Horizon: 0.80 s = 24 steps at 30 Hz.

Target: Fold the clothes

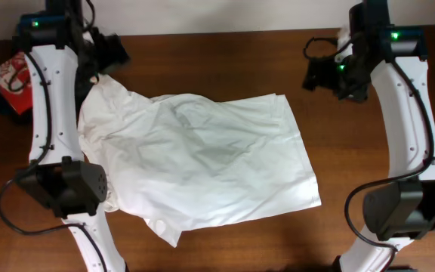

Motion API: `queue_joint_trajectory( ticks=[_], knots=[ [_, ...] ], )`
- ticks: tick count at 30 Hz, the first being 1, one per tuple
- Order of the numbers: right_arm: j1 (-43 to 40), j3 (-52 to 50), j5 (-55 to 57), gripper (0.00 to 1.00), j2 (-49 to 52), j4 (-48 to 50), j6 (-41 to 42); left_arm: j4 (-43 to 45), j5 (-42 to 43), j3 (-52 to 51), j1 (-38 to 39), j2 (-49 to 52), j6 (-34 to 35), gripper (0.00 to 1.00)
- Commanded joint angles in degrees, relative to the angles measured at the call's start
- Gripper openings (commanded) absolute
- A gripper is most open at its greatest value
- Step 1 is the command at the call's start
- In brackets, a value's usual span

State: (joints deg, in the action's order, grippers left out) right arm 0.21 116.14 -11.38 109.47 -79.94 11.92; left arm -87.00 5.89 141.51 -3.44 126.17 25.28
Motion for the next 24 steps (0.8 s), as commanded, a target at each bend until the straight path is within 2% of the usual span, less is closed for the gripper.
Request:
queue_joint_trajectory(
  ticks=[1,3,9,12,13,16,20,24],
  knots=[
    [2.5,-1.9,-3.2,0.62,-0.3,-0.4,-3.7,-9.7,0.3,0.9,0.1,-2.8,-2.3,0.99],
    [4.2,-4.0,-3.3,0.60,1.6,-0.2,-3.3,-9.7,0.5,0.1,0.1,-2.8,-5.2,0.99],
    [8.7,-6.2,-3.0,0.57,9.3,4.8,-3.4,-9.7,-1.7,-2.9,0.0,-2.8,-5.2,0.99],
    [9.2,-6.2,-1.6,0.63,13.7,7.3,-8.1,-9.7,-6.2,-4.8,0.0,-2.8,-5.2,0.99],
    [9.3,-6.2,2.1,0.63,15.5,7.6,-9.6,-9.7,-6.3,-5.7,0.0,-2.8,-5.2,0.99],
    [9.3,-6.2,7.9,0.59,20.2,7.6,-16.1,-9.0,-6.4,-8.3,0.0,-2.8,-5.2,0.99],
    [10.2,-6.3,11.6,0.53,22.3,8.7,-18.2,-6.7,-6.3,-11.0,0.0,-2.8,-5.2,0.99],
    [11.8,-6.3,12.1,0.53,22.6,9.5,-20.3,-6.2,-6.3,-12.1,0.0,-2.8,-5.2,0.99]
  ],
)
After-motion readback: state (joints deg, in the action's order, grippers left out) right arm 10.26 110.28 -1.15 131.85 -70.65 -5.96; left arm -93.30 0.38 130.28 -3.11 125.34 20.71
